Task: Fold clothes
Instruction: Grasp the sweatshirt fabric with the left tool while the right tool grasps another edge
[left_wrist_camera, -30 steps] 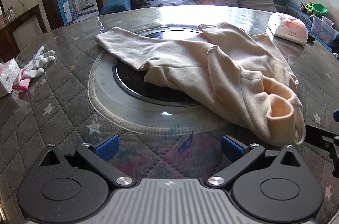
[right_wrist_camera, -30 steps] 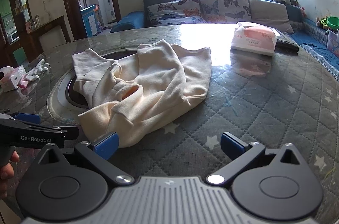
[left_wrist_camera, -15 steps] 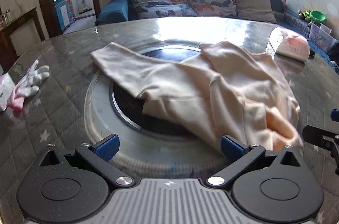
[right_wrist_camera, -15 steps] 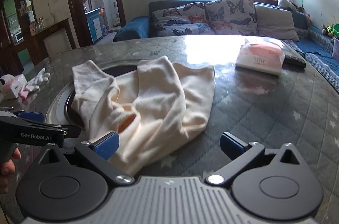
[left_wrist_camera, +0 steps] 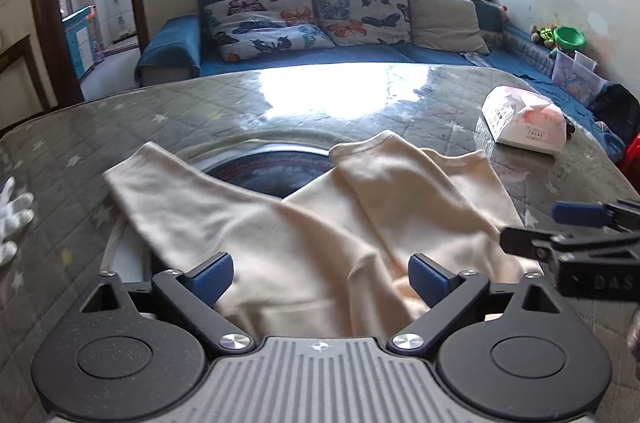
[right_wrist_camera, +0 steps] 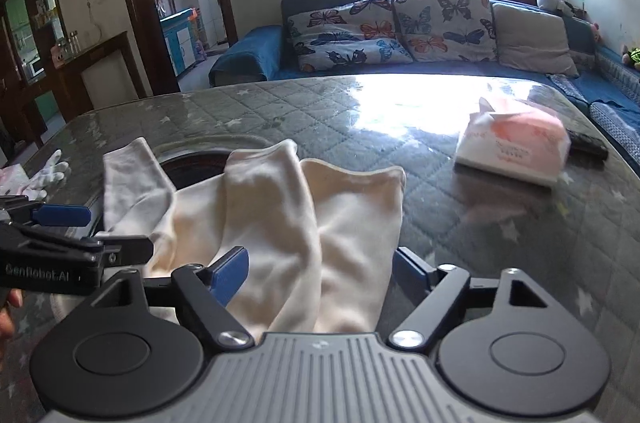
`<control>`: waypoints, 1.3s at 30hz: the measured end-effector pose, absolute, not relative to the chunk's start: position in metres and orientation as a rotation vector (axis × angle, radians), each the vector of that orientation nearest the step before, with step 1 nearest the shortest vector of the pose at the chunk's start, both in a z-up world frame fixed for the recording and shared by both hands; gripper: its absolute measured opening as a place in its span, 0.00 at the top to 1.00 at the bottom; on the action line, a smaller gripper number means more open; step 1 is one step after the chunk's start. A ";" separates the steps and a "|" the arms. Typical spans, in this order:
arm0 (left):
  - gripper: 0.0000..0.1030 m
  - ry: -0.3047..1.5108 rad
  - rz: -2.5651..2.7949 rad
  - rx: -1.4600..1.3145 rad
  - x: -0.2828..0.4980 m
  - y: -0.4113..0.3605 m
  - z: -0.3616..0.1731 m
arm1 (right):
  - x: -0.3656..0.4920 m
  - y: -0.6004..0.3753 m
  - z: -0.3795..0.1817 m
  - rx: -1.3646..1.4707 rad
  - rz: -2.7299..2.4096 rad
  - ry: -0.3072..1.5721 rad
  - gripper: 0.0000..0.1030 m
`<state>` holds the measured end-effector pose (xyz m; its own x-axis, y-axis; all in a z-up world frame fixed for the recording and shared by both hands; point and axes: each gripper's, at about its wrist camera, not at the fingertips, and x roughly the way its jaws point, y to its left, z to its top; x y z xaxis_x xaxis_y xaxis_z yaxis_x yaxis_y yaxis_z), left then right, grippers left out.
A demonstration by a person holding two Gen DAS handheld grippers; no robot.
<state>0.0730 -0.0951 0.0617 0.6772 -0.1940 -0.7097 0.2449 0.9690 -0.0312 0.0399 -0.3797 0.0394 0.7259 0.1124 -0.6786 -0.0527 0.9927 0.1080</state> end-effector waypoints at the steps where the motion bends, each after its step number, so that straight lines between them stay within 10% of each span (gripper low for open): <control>1: 0.11 0.794 -0.251 0.072 0.078 -0.097 0.060 | 0.048 -0.388 0.036 0.079 0.101 0.754 0.26; 7: 0.22 0.836 -0.276 0.084 0.100 -0.105 0.049 | 0.095 -0.434 0.015 0.058 0.168 0.762 0.32; 12: 0.50 0.886 -0.293 0.089 0.107 -0.105 0.039 | 0.118 -0.462 -0.006 0.072 0.229 0.790 0.42; 19: 0.86 0.893 -0.311 0.068 0.100 -0.096 0.040 | 0.108 -0.539 -0.025 0.093 0.315 0.820 0.85; 39: 0.90 0.789 -0.278 0.034 0.004 -0.027 0.077 | -0.047 -0.799 0.054 0.068 0.260 0.613 0.95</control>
<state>0.0039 -0.0267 0.0770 0.6703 -0.2337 -0.7044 0.2589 0.9631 -0.0733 -0.0474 -0.7993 0.0536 0.7865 0.2606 -0.5600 -0.2208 0.9653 0.1392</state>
